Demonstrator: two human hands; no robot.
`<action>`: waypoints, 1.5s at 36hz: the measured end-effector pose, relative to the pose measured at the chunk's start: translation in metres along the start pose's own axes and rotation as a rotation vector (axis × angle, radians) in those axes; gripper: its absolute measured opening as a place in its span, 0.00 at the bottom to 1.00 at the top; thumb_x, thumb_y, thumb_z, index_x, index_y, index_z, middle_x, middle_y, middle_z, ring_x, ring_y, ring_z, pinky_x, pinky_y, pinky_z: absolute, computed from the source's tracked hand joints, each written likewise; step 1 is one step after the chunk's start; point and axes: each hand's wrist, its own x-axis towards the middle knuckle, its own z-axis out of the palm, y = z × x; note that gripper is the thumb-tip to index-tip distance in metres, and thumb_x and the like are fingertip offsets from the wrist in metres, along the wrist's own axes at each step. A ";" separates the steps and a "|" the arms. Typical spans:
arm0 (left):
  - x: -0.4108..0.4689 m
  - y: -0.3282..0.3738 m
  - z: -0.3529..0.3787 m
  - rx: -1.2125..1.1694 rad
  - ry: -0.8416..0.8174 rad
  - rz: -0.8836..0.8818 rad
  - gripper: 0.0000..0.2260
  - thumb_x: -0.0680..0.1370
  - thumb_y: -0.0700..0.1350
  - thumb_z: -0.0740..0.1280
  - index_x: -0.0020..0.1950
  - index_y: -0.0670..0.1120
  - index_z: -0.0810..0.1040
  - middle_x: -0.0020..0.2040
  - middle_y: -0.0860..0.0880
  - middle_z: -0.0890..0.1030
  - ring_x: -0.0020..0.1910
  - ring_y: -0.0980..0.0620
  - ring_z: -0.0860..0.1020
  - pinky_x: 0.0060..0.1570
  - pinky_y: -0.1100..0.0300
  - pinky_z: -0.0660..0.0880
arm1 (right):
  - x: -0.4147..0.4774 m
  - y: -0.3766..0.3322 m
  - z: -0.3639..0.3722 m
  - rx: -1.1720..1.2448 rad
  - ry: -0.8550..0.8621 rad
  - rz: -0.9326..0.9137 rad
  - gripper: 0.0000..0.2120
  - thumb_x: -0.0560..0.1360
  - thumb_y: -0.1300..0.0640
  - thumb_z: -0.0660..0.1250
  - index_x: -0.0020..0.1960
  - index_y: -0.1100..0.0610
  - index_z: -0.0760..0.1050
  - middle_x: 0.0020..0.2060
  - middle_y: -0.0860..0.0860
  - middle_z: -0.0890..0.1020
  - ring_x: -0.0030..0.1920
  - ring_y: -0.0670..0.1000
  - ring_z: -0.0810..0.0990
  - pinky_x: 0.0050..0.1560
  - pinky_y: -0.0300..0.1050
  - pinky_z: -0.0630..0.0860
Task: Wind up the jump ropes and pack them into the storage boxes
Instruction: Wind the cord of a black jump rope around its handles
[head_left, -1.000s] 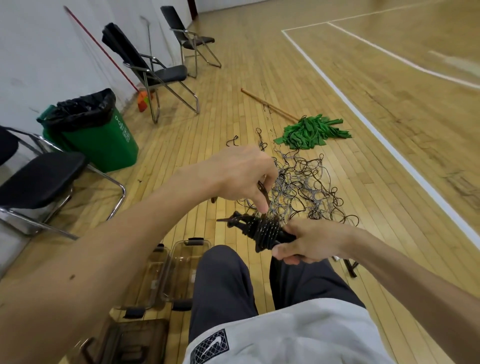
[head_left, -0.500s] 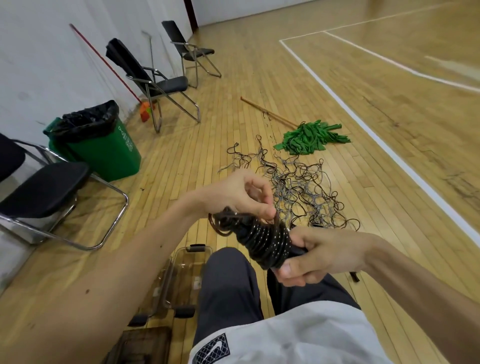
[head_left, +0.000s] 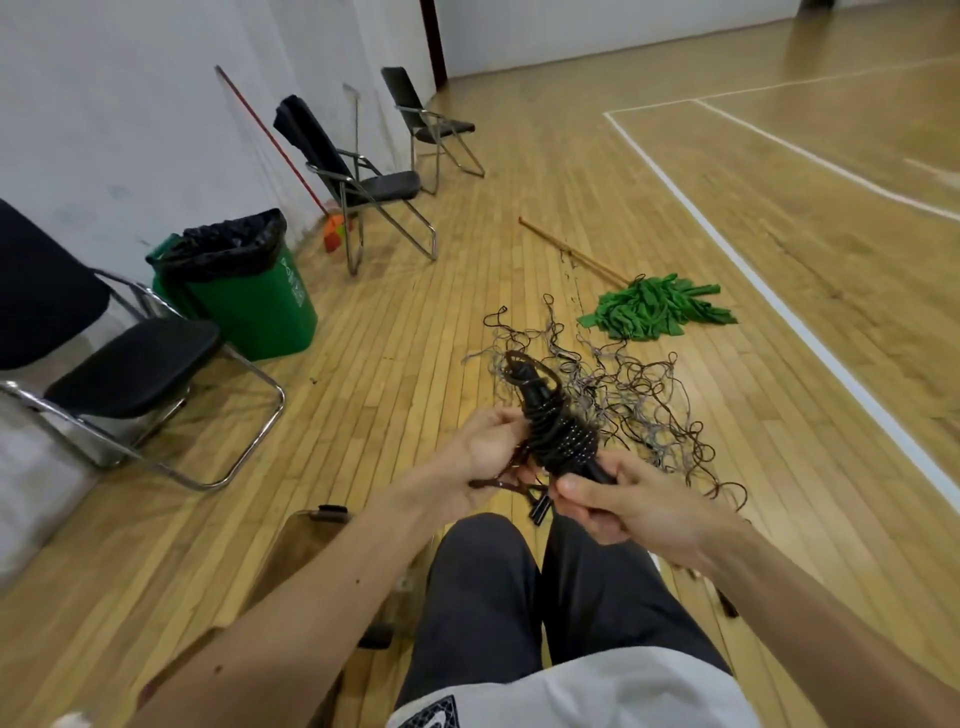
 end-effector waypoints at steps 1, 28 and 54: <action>0.001 0.000 0.001 -0.046 0.041 -0.038 0.11 0.84 0.41 0.60 0.46 0.40 0.78 0.35 0.47 0.81 0.29 0.57 0.76 0.31 0.64 0.73 | 0.003 0.001 0.001 -0.005 0.020 0.006 0.10 0.79 0.55 0.67 0.50 0.62 0.71 0.32 0.50 0.71 0.29 0.46 0.61 0.29 0.36 0.58; 0.047 -0.111 -0.144 -0.796 0.531 -0.217 0.25 0.83 0.59 0.57 0.68 0.41 0.75 0.59 0.39 0.83 0.60 0.43 0.81 0.58 0.49 0.80 | 0.242 0.063 0.055 -0.442 -0.024 0.446 0.28 0.79 0.33 0.60 0.39 0.57 0.79 0.29 0.52 0.78 0.26 0.49 0.70 0.27 0.40 0.64; 0.211 -0.560 -0.273 -0.298 0.742 -1.020 0.14 0.84 0.49 0.61 0.68 0.47 0.76 0.58 0.45 0.81 0.58 0.43 0.79 0.63 0.44 0.76 | 0.499 0.505 0.099 -0.969 -0.556 0.632 0.12 0.79 0.48 0.69 0.58 0.54 0.75 0.54 0.54 0.78 0.47 0.51 0.78 0.43 0.43 0.74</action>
